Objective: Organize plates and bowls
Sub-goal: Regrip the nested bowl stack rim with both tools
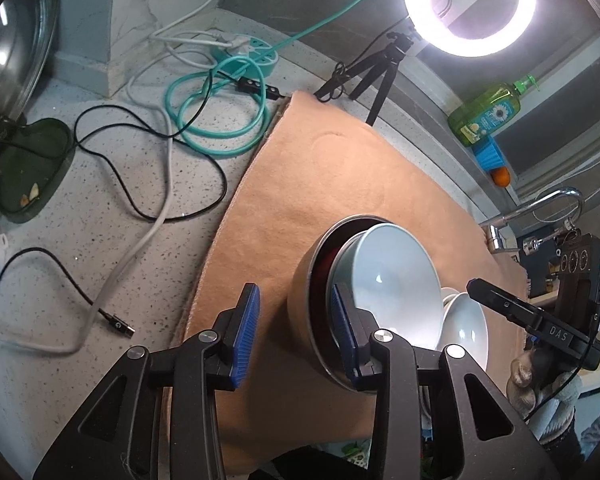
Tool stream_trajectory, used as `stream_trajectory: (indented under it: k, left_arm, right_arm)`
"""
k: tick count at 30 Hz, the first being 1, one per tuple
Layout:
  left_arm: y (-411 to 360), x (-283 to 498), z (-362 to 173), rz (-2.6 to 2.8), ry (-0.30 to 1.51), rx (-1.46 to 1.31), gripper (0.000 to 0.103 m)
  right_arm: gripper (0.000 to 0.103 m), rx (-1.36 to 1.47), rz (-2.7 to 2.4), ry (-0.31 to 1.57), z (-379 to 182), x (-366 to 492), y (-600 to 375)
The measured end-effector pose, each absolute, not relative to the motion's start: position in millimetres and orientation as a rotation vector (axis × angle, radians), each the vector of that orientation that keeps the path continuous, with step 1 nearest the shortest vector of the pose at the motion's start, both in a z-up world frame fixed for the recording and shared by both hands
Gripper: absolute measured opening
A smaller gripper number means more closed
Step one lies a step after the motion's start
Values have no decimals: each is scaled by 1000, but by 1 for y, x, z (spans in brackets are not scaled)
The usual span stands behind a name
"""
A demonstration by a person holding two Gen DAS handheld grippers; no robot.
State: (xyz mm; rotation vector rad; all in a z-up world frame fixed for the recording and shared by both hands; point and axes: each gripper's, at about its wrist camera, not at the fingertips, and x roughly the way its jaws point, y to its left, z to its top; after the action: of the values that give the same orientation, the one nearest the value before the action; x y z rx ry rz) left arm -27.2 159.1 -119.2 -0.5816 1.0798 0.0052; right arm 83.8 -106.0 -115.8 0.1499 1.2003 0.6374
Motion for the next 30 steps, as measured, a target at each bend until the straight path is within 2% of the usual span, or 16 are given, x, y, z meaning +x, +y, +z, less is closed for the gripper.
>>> stream_trajectory:
  k: [9, 12, 14, 16, 18, 20, 24, 26, 30]
  left_arm:
    - [158, -27, -128, -8, 1097, -600, 32]
    - [157, -27, -129, -20, 1098, -601, 32]
    - [155, -26, -130, -26, 1099, -597, 29]
    - [155, -25, -132, -33, 1104, -603, 24]
    - [154, -24, -133, -37, 1108, -605, 23]
    - [154, -23, -135, -40, 1113, -608, 20]
    - [152, -22, -138, -48, 1122, -615, 16]
    - [151, -21, -139, -49, 1124, -614, 14]
    - [150, -20, -142, -55, 1130, -619, 12]
  right_arm:
    - [64, 193, 660, 1244, -130, 85, -104]
    - [55, 197, 671, 1259, -133, 86, -102]
    - [44, 197, 677, 1268, -135, 85, -100]
    - [44, 204, 684, 1281, -138, 85, -98]
    - [42, 205, 683, 1288, -141, 85, -98]
    - [31, 207, 690, 1299, -143, 85, -96]
    - [25, 204, 690, 1310, -147, 85, -94]
    - [19, 207, 692, 1319, -149, 85, -94]
    - [15, 204, 694, 1327, -153, 85, -92]
